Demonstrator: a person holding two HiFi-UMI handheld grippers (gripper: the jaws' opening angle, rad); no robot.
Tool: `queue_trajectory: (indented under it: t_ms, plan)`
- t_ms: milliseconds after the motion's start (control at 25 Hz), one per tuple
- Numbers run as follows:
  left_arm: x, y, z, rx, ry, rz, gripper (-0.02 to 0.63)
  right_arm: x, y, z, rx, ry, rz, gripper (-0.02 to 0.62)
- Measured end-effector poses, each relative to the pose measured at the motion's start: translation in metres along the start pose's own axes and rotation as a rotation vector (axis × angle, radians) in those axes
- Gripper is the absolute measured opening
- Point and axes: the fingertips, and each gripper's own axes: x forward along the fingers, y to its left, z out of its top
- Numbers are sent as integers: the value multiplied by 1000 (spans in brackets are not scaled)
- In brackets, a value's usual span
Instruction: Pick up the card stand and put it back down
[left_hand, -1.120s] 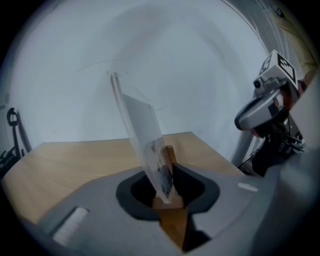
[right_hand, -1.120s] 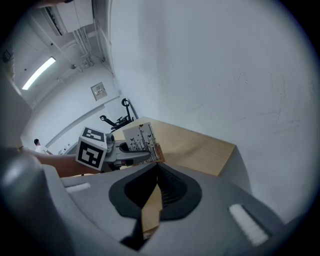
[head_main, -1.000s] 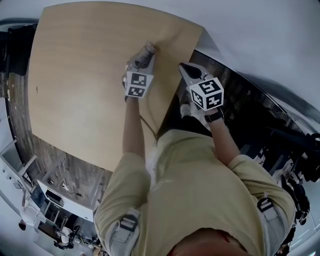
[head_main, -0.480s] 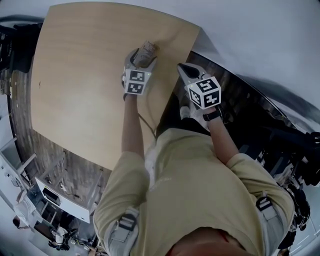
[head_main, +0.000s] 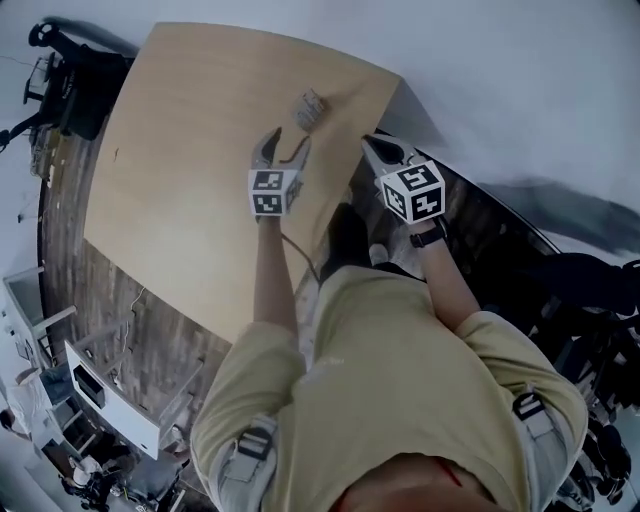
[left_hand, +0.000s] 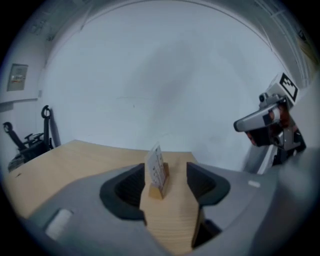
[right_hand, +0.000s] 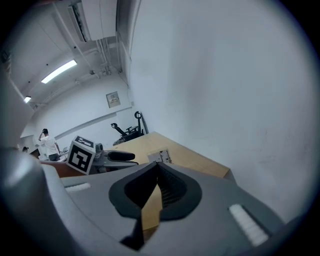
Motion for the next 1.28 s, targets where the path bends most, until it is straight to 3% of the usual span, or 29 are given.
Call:
queue_trajectory:
  t_ms: [120,200,280,480,680,960,1280]
  plan:
    - [-50,-19,30,-59,-107,97,220,-35,14,21,-38,-51,24,6]
    - [-91,-35,42,-74,-158,180,152,-59,31,26,-60,-66,60,6]
    - [-131,-53,45,-89,-182,247,138,-81,54,26,-96,-68,113,6]
    - [-209,-98,43,-127,-229,337,96,-111,100,36,-186,-125,212,6]
    - [-282,-104,48,-123,-290,433,9,-109,162,43,-211,-184,291,6]
    - [-357,-118,66,-85,-382,534,0,-136,228,42,-277,-229,351,6]
    - [-463,-160,32,-136,-424,627,0,-185,322,22,-338,-251,405,6]
